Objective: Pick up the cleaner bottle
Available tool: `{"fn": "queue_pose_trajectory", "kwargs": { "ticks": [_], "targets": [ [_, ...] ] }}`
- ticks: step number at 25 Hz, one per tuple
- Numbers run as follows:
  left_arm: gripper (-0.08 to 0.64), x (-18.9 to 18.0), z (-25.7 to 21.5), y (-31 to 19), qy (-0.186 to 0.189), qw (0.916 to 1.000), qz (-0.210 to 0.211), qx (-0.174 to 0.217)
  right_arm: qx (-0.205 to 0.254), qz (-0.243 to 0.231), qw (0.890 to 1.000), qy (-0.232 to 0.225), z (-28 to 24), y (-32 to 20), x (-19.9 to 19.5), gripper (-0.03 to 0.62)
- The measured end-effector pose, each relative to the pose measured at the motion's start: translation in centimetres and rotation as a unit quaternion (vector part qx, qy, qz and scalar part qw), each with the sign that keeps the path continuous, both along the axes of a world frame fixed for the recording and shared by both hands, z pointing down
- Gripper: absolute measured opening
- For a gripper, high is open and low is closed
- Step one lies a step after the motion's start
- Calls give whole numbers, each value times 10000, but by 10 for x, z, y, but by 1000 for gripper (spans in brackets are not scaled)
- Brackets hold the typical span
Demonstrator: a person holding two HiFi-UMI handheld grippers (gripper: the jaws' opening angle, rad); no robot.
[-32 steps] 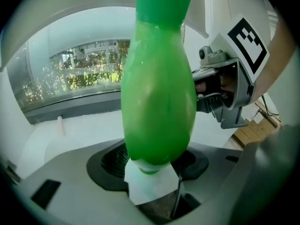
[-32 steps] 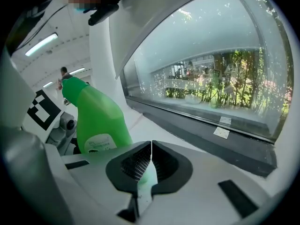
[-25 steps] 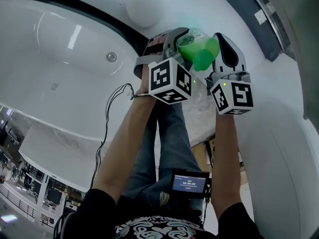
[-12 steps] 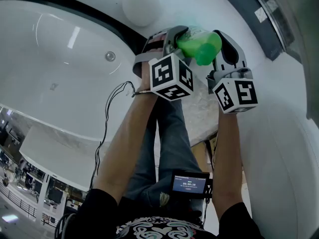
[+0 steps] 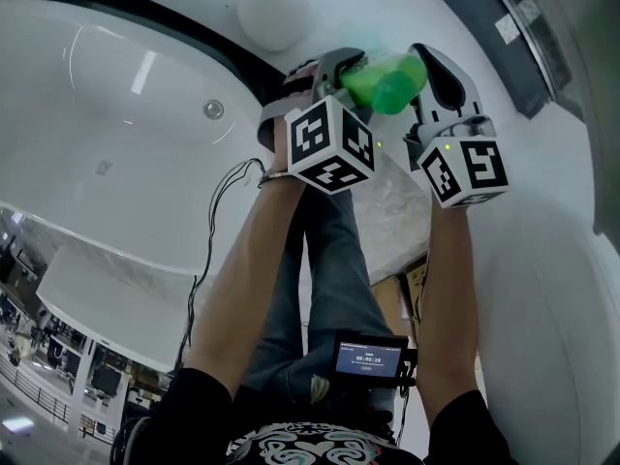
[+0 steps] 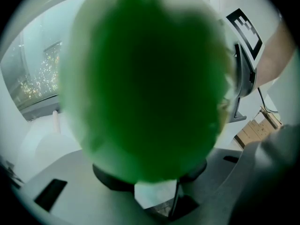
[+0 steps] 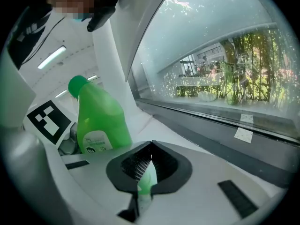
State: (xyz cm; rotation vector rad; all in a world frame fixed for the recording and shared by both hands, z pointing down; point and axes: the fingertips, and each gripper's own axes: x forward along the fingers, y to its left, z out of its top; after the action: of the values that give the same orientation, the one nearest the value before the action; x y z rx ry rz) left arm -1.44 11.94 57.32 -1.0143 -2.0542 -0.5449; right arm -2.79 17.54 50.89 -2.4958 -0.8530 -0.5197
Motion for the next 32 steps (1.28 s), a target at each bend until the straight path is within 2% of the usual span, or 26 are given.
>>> {"fn": "queue_pose_trajectory", "kwargs": {
  "ticks": [6,11,15,19,26,29,32],
  "targets": [
    [207,6,0,-8,-262,9995,-189,55,68,193,9996,204,-1,-7,8,28],
    [206,7,1,-5,-878,9942,-526,341,29,186,9992,347,-1,-9,13,28],
    [204,15,-6,5,-1599,9809,-933,594,76,17,9992,380,-3,-11,25,28],
    [203,22,-11,12,-2145,9661,-1255,706,131,-230,9994,208,-1,-19,34,28],
    [202,21,-6,21,-2810,9413,-1606,963,32,54,10000,-11,11,-1,20,28],
    [202,21,-5,23,-3006,9346,-1601,1031,151,-198,9994,-251,25,14,27,28],
    [201,25,-10,28,-3285,9241,-1611,1102,385,-543,9971,-369,30,28,42,28]
  ]
}}
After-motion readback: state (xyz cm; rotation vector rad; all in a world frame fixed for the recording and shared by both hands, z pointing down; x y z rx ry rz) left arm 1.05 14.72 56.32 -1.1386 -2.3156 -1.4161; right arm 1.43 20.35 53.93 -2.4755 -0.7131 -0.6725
